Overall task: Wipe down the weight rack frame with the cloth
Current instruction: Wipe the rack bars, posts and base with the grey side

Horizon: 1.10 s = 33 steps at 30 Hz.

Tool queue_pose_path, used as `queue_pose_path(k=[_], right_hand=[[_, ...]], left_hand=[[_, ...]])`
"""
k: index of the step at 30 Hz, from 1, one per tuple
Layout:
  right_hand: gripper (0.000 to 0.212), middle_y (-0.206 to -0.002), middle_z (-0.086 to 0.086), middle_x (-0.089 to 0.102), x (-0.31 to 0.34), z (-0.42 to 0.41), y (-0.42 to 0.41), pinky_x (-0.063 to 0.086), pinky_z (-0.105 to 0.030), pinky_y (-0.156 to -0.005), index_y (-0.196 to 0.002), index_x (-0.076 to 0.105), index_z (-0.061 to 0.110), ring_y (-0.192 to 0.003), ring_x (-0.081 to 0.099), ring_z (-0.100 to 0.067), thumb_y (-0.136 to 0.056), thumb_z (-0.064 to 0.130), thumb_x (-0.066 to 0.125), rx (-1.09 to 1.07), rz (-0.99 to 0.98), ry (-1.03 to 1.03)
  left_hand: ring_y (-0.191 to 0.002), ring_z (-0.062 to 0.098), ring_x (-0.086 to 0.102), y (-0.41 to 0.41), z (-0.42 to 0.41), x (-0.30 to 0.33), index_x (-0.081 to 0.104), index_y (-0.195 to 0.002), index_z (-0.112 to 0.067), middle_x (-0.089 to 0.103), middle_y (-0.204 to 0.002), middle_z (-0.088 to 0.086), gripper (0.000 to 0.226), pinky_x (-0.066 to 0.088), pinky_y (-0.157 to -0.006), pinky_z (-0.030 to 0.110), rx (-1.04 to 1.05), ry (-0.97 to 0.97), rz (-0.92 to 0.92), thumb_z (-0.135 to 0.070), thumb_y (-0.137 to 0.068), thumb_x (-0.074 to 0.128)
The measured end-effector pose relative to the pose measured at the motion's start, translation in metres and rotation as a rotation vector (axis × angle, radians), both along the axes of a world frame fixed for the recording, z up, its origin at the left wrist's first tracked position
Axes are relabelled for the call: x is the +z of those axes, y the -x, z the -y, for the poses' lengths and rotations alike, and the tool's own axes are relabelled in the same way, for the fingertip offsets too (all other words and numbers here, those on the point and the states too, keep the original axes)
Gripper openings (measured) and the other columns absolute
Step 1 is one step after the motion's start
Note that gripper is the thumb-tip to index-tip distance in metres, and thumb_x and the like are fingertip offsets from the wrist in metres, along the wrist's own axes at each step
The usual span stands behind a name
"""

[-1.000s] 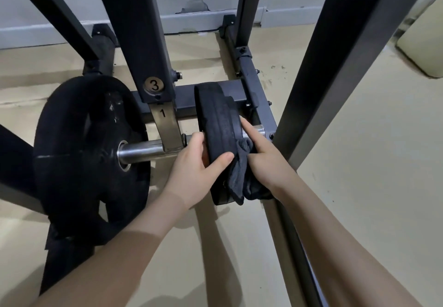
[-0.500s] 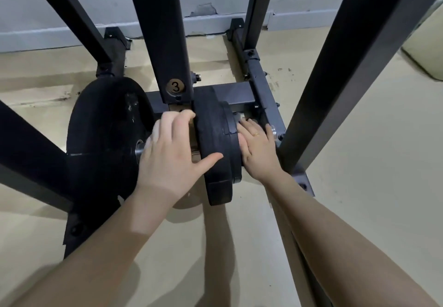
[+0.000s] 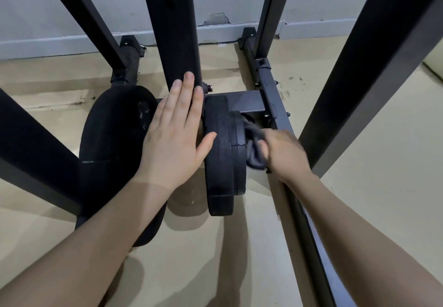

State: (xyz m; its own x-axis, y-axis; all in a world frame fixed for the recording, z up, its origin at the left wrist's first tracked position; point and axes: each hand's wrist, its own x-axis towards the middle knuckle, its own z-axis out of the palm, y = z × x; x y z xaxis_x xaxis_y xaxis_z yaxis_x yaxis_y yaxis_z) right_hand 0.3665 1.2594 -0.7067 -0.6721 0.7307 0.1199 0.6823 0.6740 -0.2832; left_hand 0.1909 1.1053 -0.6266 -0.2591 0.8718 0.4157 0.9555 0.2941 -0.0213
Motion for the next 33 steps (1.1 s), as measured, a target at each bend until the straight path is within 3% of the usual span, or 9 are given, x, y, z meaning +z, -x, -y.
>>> queue_pose_path(k=[2,6,8,13,16,20,23,28,33], right_hand=[[0.021,-0.095,-0.013,0.057,0.009,-0.005,-0.005,0.032,-0.035,-0.069,-0.106,0.053,0.010,-0.088,0.049,-0.030,-0.098,0.022,0.038,-0.147,-0.023,0.081],[0.008,-0.092,-0.008,0.059,0.011,0.027,0.014,0.041,-0.036,-0.071,-0.095,0.050,0.011,-0.084,0.054,-0.025,-0.096,0.017,0.044,0.145,-0.118,0.185],[0.011,-0.093,-0.008,0.059,0.030,0.027,0.022,0.043,-0.035,-0.068,-0.100,0.044,0.012,-0.080,0.055,-0.023,-0.100,0.022,0.038,0.025,-0.170,0.361],[0.017,-0.085,0.010,0.045,0.135,0.026,0.064,0.036,-0.018,-0.065,-0.104,0.040,0.012,-0.077,0.046,0.001,-0.101,0.029,0.036,-0.195,-0.662,0.595],[0.017,-0.099,0.016,0.043,0.176,0.041,0.108,0.034,0.002,-0.071,-0.113,0.036,0.019,-0.090,0.042,0.015,-0.103,0.032,0.028,-0.036,-0.817,0.758],[0.018,-0.108,0.024,0.035,0.175,0.066,0.129,0.033,-0.003,-0.081,-0.122,0.025,0.020,-0.094,0.041,0.024,-0.104,0.022,0.029,0.015,-0.926,0.786],[0.022,-0.108,0.020,0.044,0.183,0.072,0.131,0.038,-0.008,-0.085,-0.125,0.030,0.022,-0.095,0.049,0.010,-0.103,0.018,0.030,-0.006,-0.995,0.810],[0.022,-0.115,0.004,0.049,0.278,0.035,0.170,0.038,-0.009,-0.087,-0.123,0.035,0.020,-0.102,0.050,-0.003,-0.103,0.016,0.032,0.044,-1.160,0.667],[0.043,-0.128,-0.002,0.043,0.270,0.025,0.165,0.033,-0.003,-0.091,-0.142,0.022,0.006,-0.116,0.045,-0.009,-0.102,0.011,0.035,0.158,-0.991,0.557]], left_hand=[[-0.142,0.030,0.010,0.000,0.000,0.001,0.018,-0.147,0.000,0.013,-0.156,0.019,0.072,0.009,-0.113,0.036,0.001,0.004,-0.004,-0.044,-0.091,0.033],[-0.142,0.029,0.008,-0.006,-0.004,-0.002,0.018,-0.146,0.001,0.013,-0.156,0.019,0.071,0.006,-0.114,0.035,0.024,0.009,0.035,-0.040,-0.090,0.033],[-0.142,0.029,0.010,-0.006,0.000,0.004,0.021,-0.146,0.001,0.015,-0.156,0.017,0.070,0.005,-0.114,0.035,0.008,0.028,0.046,-0.039,-0.091,0.037],[-0.139,0.021,0.024,0.008,0.000,0.049,0.022,-0.145,-0.003,0.014,-0.156,0.015,0.065,0.024,-0.113,0.027,-0.079,-0.213,0.325,-0.028,-0.091,0.047],[-0.143,0.006,0.004,0.016,-0.021,0.098,0.008,-0.150,-0.008,-0.001,-0.157,0.004,0.062,0.006,-0.114,0.011,0.005,-0.472,0.683,-0.017,-0.097,0.038],[-0.135,0.001,0.033,0.029,-0.039,0.130,0.020,-0.150,-0.024,0.034,-0.151,-0.007,0.052,0.028,-0.114,0.027,-0.022,-0.513,1.271,-0.018,-0.101,0.035],[-0.126,-0.001,0.044,0.033,-0.038,0.133,0.036,-0.145,-0.024,0.049,-0.139,-0.011,0.044,0.035,-0.104,0.017,0.098,-0.498,1.165,-0.020,-0.102,0.034],[-0.112,0.011,0.056,0.038,-0.034,0.156,0.055,-0.129,-0.021,0.063,-0.118,-0.002,0.034,0.044,-0.096,0.028,0.172,-0.425,1.260,-0.026,-0.102,0.036],[-0.085,0.018,0.052,0.042,-0.039,0.193,0.056,-0.089,-0.016,0.060,-0.088,0.004,0.027,0.038,-0.067,0.025,0.287,-0.315,1.153,-0.026,-0.102,0.033]])
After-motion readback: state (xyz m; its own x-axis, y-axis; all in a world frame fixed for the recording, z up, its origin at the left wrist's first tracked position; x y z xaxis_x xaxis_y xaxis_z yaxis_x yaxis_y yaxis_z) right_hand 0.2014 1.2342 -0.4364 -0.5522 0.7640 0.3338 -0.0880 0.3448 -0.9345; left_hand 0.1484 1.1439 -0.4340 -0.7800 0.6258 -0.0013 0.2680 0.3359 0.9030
